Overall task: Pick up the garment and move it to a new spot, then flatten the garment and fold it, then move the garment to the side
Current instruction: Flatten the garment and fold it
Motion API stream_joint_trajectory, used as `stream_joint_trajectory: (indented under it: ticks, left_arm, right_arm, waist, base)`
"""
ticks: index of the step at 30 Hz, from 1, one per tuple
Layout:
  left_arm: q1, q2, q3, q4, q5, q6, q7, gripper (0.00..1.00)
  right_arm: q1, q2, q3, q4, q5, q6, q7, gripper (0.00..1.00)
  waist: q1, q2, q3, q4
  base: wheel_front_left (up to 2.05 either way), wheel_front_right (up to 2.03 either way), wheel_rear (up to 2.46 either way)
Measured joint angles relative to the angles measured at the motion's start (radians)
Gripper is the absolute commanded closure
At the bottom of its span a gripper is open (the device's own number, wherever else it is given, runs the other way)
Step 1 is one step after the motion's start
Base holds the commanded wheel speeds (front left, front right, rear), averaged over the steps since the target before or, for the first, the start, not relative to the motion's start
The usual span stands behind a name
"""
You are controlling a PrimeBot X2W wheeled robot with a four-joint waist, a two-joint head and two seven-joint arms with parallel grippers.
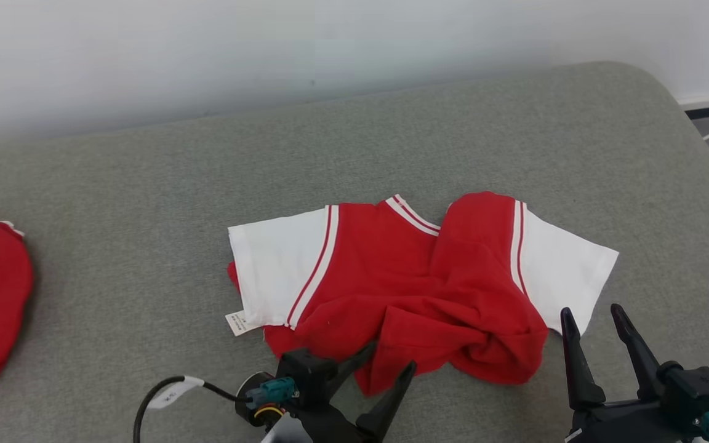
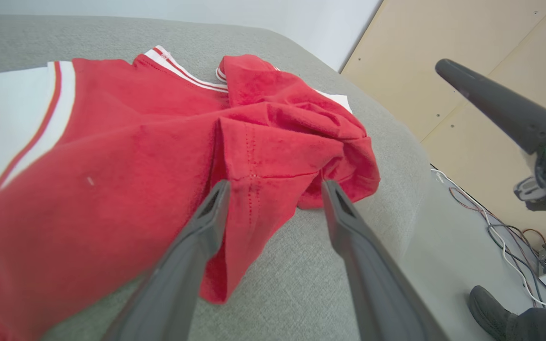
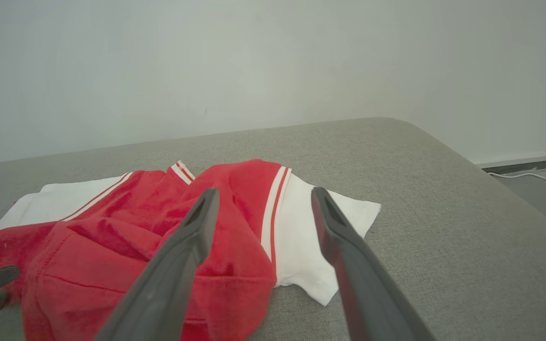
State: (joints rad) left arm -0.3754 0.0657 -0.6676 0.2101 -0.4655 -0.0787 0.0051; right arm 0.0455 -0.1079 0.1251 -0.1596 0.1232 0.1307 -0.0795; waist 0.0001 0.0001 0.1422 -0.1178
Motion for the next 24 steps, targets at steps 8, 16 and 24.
stream_joint_trajectory:
  ticks: [8, 16, 24]
  left_arm:
    - [-0.041, -0.008, 0.001, 0.089, -0.016, 0.007, -0.034, 0.00]
    - [-0.055, -0.012, -0.024, 0.097, -0.036, 0.004, -0.060, 1.00]
    - [-0.046, 0.006, -0.016, 0.039, -0.041, 0.023, -0.081, 1.00]
  right_arm:
    - [-0.006, 0.003, -0.007, 0.006, 0.000, 0.000, -0.009, 0.00]
    - [-0.009, 0.004, -0.016, 0.005, 0.000, 0.000, -0.010, 0.00]
    - [-0.013, 0.005, -0.042, 0.001, 0.000, 0.000, -0.015, 0.00]
  waist:
    - [0.0000, 0.0000, 0.019, -0.028]
    - [0.0000, -0.0001, 0.024, -0.014]
    - [0.0000, -0.0001, 0.032, 0.011]
  base:
    - [0.00, 0.00, 0.00]
    - [0.00, 0.00, 0.00]
    - [0.00, 0.00, 0.00]
